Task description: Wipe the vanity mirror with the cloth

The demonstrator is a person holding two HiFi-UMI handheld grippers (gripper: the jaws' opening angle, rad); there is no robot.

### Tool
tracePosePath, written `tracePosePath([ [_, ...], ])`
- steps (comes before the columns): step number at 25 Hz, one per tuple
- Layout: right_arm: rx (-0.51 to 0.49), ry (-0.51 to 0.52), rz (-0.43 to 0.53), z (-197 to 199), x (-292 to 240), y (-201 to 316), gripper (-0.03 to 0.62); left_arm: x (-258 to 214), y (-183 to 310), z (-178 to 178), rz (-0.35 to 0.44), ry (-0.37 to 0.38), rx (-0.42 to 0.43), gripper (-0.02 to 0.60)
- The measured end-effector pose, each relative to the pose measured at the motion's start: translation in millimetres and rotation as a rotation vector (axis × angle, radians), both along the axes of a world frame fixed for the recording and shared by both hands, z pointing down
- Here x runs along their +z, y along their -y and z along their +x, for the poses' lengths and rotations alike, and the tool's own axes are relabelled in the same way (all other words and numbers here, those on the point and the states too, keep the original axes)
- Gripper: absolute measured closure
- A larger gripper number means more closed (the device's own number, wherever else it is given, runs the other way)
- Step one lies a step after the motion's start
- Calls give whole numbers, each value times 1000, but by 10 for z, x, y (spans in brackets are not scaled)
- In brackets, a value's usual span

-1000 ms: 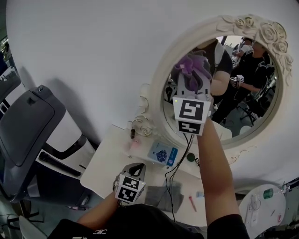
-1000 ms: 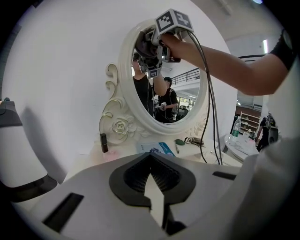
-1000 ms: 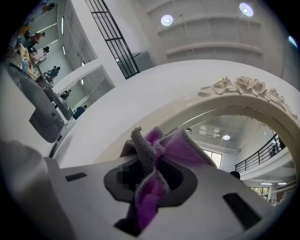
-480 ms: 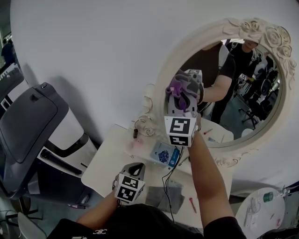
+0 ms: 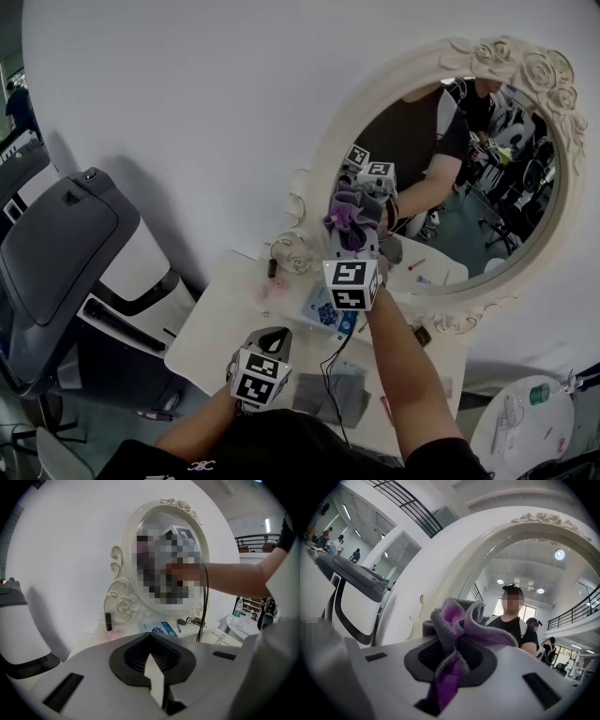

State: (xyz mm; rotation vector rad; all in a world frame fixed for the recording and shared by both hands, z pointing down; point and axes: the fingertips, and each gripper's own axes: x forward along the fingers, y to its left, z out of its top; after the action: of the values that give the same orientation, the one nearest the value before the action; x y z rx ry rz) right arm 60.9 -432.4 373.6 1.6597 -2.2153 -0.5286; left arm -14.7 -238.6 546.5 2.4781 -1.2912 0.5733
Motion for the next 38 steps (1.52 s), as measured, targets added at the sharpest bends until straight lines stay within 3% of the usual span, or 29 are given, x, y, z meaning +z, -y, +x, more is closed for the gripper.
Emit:
tracePosePath([
  [8,103,45,-301,501,999,-116,540,-26,-95,-3,10,-5,-9,580],
  [13,231,114,-502,1005,1450,-253,539,-119,-162,12,33,-19,-13,580],
  [15,235,147,-477,1050,1415,-452,539,-136,-205,20,36,-36,-23,580],
  [20,19,343,-296,629,984,-1290,539,-147,-203,-13,40,-60,-51,580],
  [25,-2,537,-275,608,969,-1831,539,-174,-238,16,47,-71,-53,580],
  [38,55,472,-296,753,1226,-2087,539,-151,-226,9,43,-84,-67,580],
])
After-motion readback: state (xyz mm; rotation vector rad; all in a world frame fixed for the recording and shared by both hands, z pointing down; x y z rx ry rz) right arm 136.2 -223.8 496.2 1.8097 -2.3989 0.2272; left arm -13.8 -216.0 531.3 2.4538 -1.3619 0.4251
